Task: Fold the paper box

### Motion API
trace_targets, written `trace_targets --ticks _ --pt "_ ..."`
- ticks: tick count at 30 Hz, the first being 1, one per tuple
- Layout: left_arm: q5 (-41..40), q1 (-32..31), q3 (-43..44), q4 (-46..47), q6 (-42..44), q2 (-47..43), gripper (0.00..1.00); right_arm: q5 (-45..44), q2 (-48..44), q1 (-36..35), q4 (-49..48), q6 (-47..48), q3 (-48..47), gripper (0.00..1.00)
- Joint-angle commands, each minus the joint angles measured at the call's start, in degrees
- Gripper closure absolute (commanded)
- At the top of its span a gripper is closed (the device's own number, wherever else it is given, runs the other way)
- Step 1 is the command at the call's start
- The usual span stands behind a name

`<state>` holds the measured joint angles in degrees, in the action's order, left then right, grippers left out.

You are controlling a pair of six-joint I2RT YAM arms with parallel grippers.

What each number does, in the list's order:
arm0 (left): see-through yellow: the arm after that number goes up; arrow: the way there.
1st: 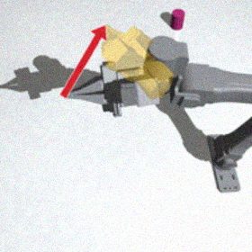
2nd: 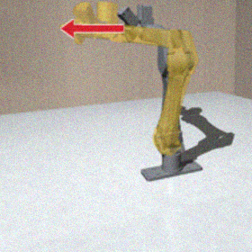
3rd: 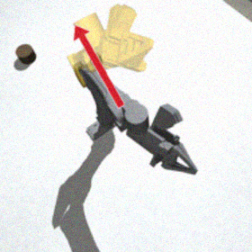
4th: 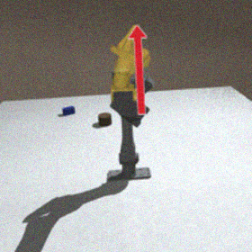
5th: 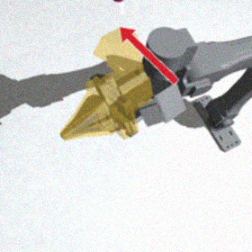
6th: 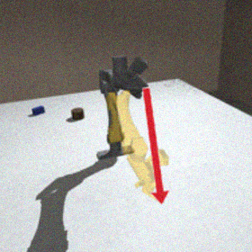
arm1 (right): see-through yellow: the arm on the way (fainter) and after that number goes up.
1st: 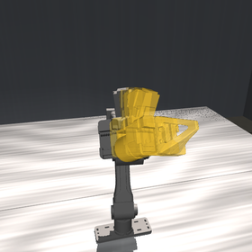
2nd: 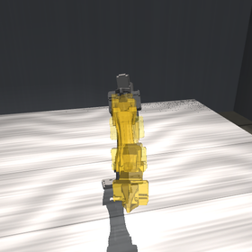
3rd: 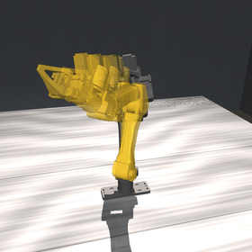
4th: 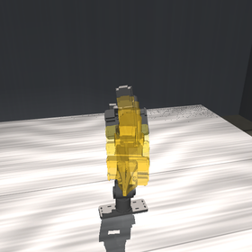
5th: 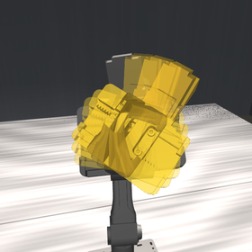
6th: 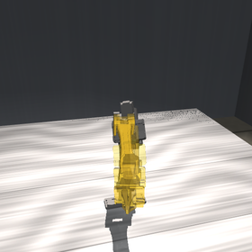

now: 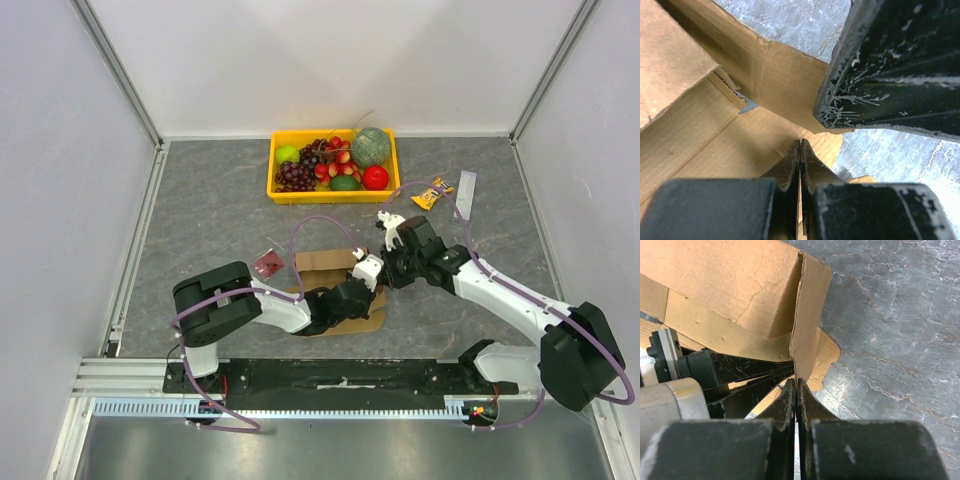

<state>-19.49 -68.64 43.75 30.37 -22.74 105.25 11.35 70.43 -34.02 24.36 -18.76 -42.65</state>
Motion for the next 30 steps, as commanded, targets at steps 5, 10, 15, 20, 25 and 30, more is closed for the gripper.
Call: trace_targets --ticks 5,10,15,20,25,30 --pt "-1.9 0.1 -1.0 0.7 -0.5 -2.1 0.98 1.9 0.4 -1.1 -2.0 -2.0 2.5 1.0" --pt "-0.6 0.1 -2.2 0.7 -1.2 -5.7 0.98 -1.6 0.3 -1.1 -1.9 -1.6 3.9 1.0" --pt "1.6 0.0 -3.8 0.3 -1.5 -10.0 0.98 -2.7 0.1 -1.1 -1.8 -1.0 4.2 1.0" --pt "5.6 0.0 -6.0 -0.7 -1.0 -17.7 0.98 -3.5 0.1 -1.1 -1.5 -0.6 4.2 1.0" --pt "11.1 -0.6 -8.2 -3.2 3.0 -29.3 0.95 -4.0 0.1 -1.1 -1.1 -0.2 4.2 1.0" --pt "0.7 -0.1 -9.9 -11.0 6.0 -39.5 0.77 -4.1 0.2 -1.1 -1.1 0.1 4.1 1.0"
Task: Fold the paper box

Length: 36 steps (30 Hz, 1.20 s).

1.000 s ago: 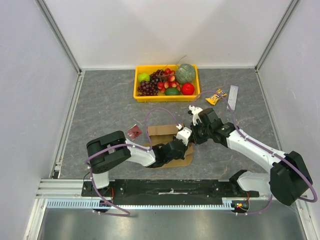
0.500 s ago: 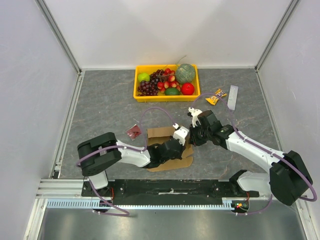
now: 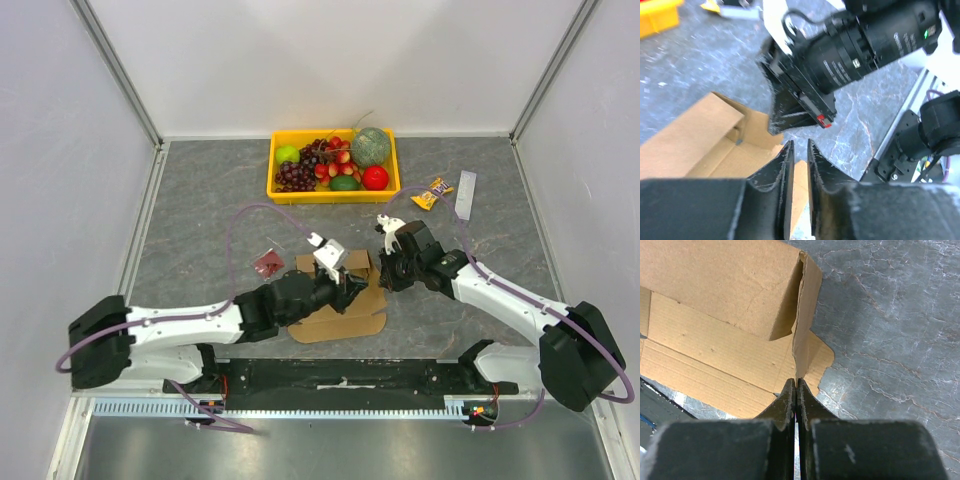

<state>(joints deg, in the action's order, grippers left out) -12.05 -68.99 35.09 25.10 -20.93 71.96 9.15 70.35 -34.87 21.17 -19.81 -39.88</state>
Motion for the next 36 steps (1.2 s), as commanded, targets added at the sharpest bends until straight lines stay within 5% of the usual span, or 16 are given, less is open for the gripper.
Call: trace_targets --ticks 1,8,36 --pt "-9.8 1.0 -1.5 -7.9 3.8 -7.4 0.72 -1.9 0.3 -0.4 2.1 1.2 1.2 1.0" --pt "-11.1 11.9 -3.8 -16.9 -2.0 -10.1 0.65 -1.4 0.3 -0.3 2.2 1.3 0.7 1.0" --pt "-22.7 14.8 -5.9 -18.7 -2.8 -8.6 0.46 -0.7 1.6 -0.3 2.9 2.2 -0.8 1.0"
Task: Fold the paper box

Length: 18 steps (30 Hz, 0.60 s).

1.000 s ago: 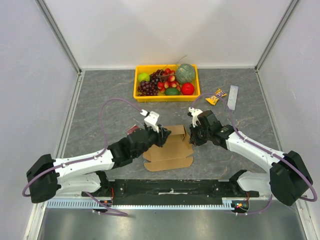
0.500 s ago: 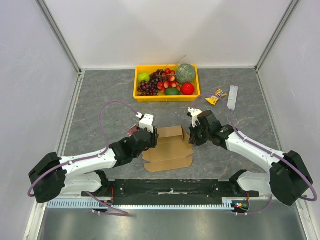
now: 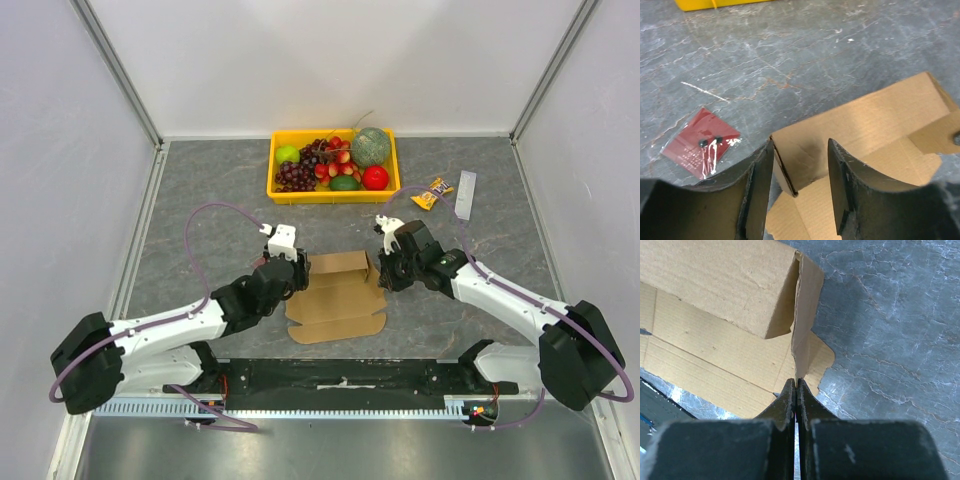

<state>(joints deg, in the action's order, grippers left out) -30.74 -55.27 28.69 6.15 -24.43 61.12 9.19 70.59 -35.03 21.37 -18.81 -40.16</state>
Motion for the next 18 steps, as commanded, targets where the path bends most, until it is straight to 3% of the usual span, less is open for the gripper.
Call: trace_targets --ticks 1,6,18 --pt "-4.3 1.0 0.6 -0.1 0.3 3.0 0.44 -0.7 1.3 0.0 2.8 1.1 -0.6 1.0" --pt "-5.1 1.3 0.4 -0.3 -0.8 5.1 0.39 -0.5 1.2 -0.1 2.8 1.1 -0.6 1.0" --pt "-2.5 1.3 -0.7 1.4 -0.5 3.3 0.39 4.9 1.3 -0.1 0.4 0.2 -1.2 0.94"
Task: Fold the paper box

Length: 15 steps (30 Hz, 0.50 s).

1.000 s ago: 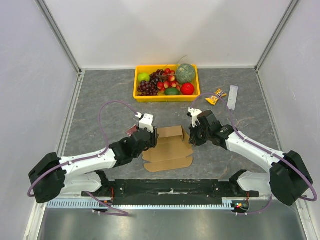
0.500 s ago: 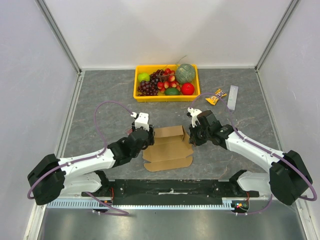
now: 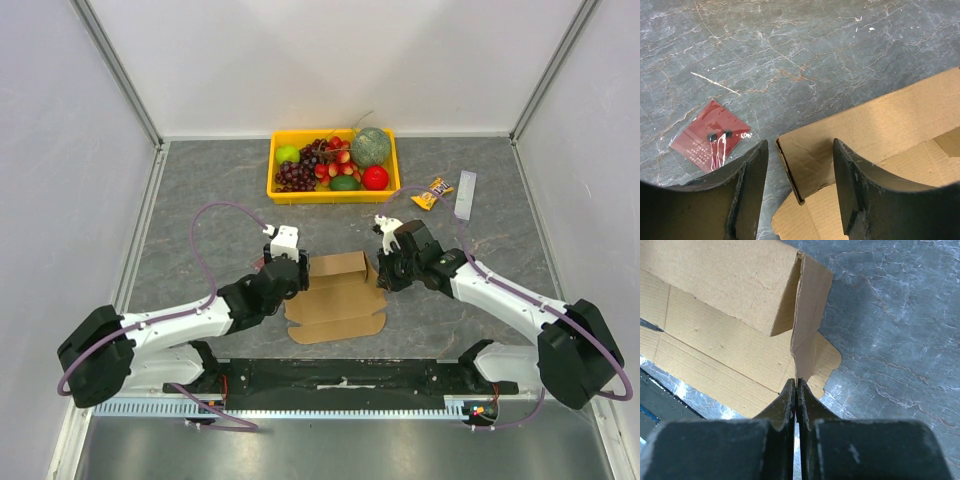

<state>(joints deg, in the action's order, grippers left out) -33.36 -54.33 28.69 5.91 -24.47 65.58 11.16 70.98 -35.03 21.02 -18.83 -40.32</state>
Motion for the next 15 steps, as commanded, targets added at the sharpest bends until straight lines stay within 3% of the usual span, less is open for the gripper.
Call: trace_targets --ticks 1,12,15 --pt "0.6 0.4 -0.7 1.9 -0.6 -1.3 0.39 3.8 0.9 0.0 0.3 -0.1 -1.1 0.93" --pt "5.4 0.4 -1.5 3.8 -1.1 -3.4 0.39 9.1 2.0 -0.1 -3.2 -1.0 -1.7 0.89" --pt "6.2 0.3 -2.1 4.0 -1.5 -3.7 0.39 9.8 2.5 -0.1 -4.0 -1.7 -1.9 0.82"
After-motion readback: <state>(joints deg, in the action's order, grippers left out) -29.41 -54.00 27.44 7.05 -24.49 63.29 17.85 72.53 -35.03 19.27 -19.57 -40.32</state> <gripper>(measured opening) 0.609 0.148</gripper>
